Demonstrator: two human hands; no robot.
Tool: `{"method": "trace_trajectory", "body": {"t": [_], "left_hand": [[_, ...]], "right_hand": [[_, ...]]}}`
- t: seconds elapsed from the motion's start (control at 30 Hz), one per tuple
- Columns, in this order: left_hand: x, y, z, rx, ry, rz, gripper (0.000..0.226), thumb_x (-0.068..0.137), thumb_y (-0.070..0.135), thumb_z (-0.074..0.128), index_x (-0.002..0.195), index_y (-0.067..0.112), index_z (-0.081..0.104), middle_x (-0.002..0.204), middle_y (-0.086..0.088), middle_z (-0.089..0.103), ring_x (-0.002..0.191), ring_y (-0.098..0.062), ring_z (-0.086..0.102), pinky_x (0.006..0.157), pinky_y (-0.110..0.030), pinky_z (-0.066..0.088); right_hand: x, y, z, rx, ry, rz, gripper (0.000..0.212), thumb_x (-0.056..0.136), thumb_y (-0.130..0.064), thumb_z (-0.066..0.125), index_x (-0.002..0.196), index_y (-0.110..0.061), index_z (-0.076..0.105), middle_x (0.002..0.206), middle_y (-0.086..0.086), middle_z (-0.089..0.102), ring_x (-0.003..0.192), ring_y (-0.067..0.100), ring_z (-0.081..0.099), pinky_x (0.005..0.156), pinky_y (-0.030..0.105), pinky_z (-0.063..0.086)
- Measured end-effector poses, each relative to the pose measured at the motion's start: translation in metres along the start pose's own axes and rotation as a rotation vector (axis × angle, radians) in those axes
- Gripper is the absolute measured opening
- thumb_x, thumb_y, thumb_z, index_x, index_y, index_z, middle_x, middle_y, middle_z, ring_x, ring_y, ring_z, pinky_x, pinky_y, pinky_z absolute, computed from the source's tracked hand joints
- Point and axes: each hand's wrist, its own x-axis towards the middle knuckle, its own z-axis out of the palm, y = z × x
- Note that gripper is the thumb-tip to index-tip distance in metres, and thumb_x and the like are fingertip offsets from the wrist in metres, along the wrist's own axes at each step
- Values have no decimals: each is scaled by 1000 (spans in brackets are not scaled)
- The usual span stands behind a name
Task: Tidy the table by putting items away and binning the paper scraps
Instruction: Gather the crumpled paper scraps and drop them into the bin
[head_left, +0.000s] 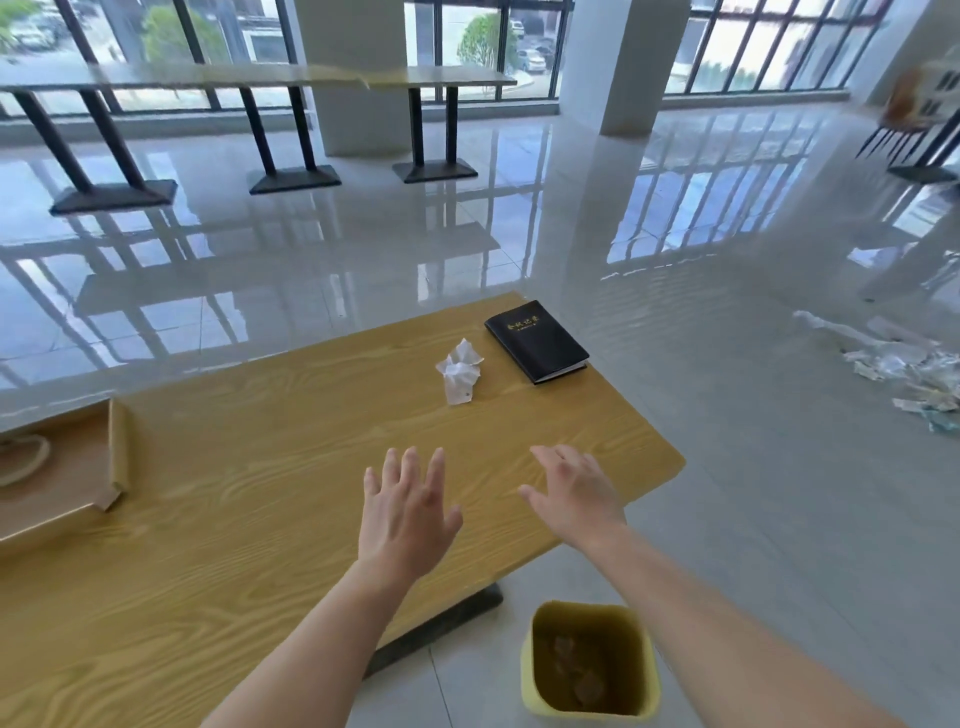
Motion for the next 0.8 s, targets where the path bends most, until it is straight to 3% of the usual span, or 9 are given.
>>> {"method": "trace_trajectory", "body": {"t": [0.23,0.8], "left_hand": [[28,-25,-13,26,35,16,76,92,55,45,152,21,13,156,-14,26,146,-35,17,117,-56,21],[128,4,9,9,39,-9,73,91,49,52,150,22,21,152,-13,34,144,-32,25,116,-53,26]], "right_hand": [[28,-22,-7,-29,-4,-16,55,93,-44,59,142,-24,43,134,3,53,117,24,49,92,37,46],[145,11,-9,7,-51,-67,52,93,-43,59,139,-23,46,136,3,52,121,24,48,92,39,48]]}}
